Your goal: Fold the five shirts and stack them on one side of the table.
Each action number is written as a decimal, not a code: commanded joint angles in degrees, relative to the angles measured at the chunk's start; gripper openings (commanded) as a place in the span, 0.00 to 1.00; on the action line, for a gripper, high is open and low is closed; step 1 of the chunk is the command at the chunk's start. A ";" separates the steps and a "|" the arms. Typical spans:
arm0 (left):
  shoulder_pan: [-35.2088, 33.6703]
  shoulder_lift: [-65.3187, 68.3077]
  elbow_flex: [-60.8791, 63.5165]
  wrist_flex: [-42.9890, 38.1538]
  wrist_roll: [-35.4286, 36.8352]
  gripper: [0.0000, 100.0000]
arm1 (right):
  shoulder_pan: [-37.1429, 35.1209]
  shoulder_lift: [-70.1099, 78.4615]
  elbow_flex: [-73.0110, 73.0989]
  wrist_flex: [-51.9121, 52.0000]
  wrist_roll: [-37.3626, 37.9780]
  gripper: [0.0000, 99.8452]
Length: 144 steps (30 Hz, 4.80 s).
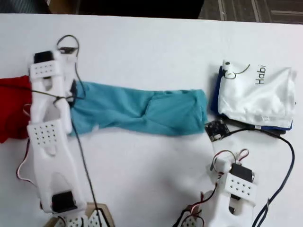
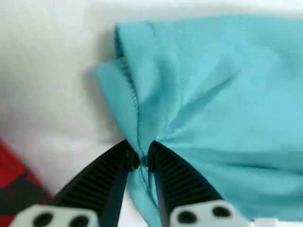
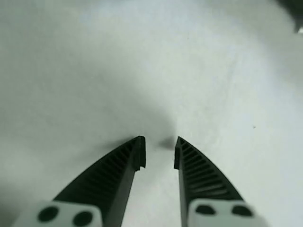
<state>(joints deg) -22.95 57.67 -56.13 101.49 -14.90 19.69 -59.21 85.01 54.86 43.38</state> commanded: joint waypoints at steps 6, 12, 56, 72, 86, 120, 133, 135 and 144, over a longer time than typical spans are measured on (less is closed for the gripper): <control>-2.46 -27.34 11.03 0.88 -3.87 0.03 | 9.45 -1.36 0.44 -0.40 5.36 0.11; 8.00 -39.65 17.89 0.62 -3.87 0.03 | 9.98 -1.36 0.79 -0.75 5.63 0.11; 55.65 -22.86 12.18 -23.91 -4.22 0.03 | 9.80 -1.36 1.41 -1.63 3.16 0.11; 50.20 -25.67 7.96 -18.37 -3.96 0.20 | 9.80 -1.36 1.41 -1.63 3.16 0.11; 12.84 -31.03 1.01 0.79 -3.87 0.03 | 6.20 -1.36 0.00 -2.07 3.08 0.01; -39.82 -31.03 17.45 -0.70 -7.65 0.03 | -50.07 73.71 -101.27 23.78 -16.79 0.02; -39.82 -31.03 17.45 0.44 -7.65 0.03 | -47.08 94.90 -110.51 26.15 -18.02 0.02; -39.82 -31.03 17.45 0.44 -7.65 0.03 | -45.32 94.90 -110.51 27.56 -17.93 0.02; -38.68 -30.77 17.80 0.44 -7.47 0.03 | -41.27 90.59 -110.77 38.20 -17.85 0.02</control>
<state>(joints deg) -62.59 31.03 -38.55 100.97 -21.85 -22.68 36.18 -23.65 90.20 25.45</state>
